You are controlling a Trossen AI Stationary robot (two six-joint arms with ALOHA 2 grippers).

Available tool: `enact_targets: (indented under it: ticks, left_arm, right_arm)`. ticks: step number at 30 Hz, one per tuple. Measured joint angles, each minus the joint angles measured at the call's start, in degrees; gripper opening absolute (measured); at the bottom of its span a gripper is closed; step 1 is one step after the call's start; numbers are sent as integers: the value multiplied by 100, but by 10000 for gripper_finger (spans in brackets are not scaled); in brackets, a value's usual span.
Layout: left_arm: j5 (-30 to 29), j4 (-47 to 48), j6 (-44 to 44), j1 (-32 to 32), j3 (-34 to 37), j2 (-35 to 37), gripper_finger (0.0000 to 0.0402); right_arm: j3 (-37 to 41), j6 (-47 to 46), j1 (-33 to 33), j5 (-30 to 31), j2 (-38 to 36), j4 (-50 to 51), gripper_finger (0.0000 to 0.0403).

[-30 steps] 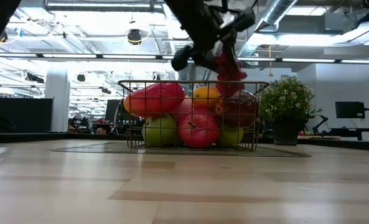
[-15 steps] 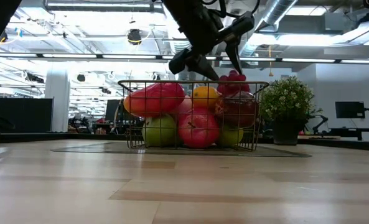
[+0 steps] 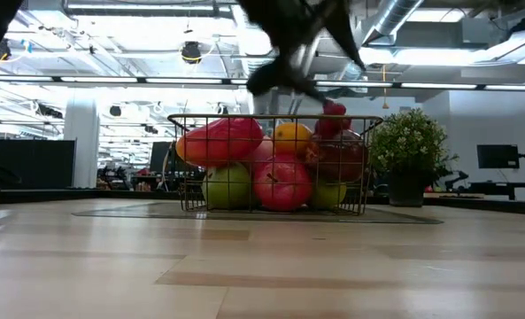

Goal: Build produce basket
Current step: Return to Home Position

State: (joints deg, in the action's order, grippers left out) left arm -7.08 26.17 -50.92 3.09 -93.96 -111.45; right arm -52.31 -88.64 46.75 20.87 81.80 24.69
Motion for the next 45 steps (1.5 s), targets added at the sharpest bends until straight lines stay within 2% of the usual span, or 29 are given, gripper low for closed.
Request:
enact_targets:
  ticks: [3,6,13,15,19,22,26,32,37,41,45]
  left_arm:
    - [60,-18,104,84,-1,458,275]
    - [-126,-49,365,193,-1,1077,275]
    - [-1373,-24,1493,620,-6,2648,275]
    - [-1501,40,1798,711,-6,3018,274]
    - [-1474,196,2250,806,-6,3655,274]
    - [-1112,466,2243,825,-6,4049,274]
    - [-812,674,3095,841,-5,4454,274]
    - [-599,841,3712,831,87,5063,274]
    - [-651,671,3783,687,924,5788,274]
    - [-457,-104,3717,512,2177,6594,274]
    - [-386,-833,3540,364,3501,7374,274]
  right_arm:
    - [0,348,-177,1,-342,21,13]
    - [0,824,-416,1,-852,7,13]
    - [0,2426,-1031,193,-2296,-357,13]
    - [0,3100,-1152,195,-2667,-711,13]
    - [-2,4623,-1275,187,-3344,-1343,13]
    - [-2,5987,-1392,205,-3830,-1243,13]
    - [-2,6417,-1562,1017,-4310,-1207,19]
    - [-2,7124,-1919,1087,-4934,-1158,35]
    - [2,7392,-2216,1086,-5706,-910,38]
    - [79,7502,-2428,1260,-6252,-653,38]
    - [491,7498,-2594,1256,-6626,-795,38]
